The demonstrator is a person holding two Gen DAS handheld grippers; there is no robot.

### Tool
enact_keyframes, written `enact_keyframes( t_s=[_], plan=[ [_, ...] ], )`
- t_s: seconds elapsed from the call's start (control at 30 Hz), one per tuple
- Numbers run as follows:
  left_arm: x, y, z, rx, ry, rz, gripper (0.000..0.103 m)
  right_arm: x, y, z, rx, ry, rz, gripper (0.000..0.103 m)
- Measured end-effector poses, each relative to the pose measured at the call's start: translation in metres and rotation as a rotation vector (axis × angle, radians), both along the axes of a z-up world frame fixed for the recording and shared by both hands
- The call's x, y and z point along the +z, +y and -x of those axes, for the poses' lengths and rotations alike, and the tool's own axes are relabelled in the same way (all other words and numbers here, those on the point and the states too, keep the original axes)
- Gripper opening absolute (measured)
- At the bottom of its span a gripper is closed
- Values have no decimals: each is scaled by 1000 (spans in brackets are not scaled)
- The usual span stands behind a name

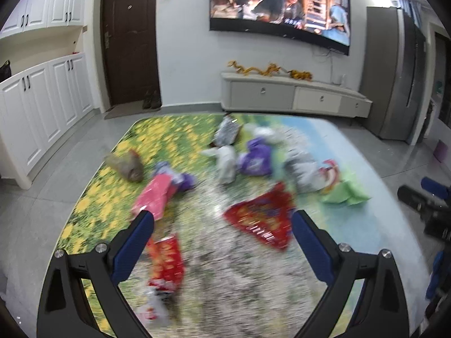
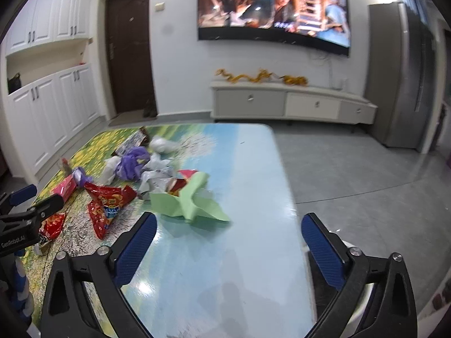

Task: Collect trash
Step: 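Grasp the green paper with the right gripper while the left grasps the red chip bag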

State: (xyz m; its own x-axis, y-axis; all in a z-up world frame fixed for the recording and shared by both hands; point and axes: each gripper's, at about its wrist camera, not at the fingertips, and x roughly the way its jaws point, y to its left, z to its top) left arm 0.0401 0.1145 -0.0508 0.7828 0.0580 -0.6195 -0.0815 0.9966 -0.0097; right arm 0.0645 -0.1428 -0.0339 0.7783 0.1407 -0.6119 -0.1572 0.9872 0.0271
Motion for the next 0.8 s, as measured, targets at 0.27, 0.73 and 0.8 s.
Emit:
enact_keyframes(
  t_s=[0.27,0.73,0.8],
  plan=[
    [-34,40,5,43,109,23,98,-23,23,-53,108,103,-62,89],
    [-51,42,-3,-34,205,122,56,-57,42,-84,218,235,-56,38],
    [-52,42,0,-44,214,142,44,-54,40,-78,224,225,-61,32]
  ],
)
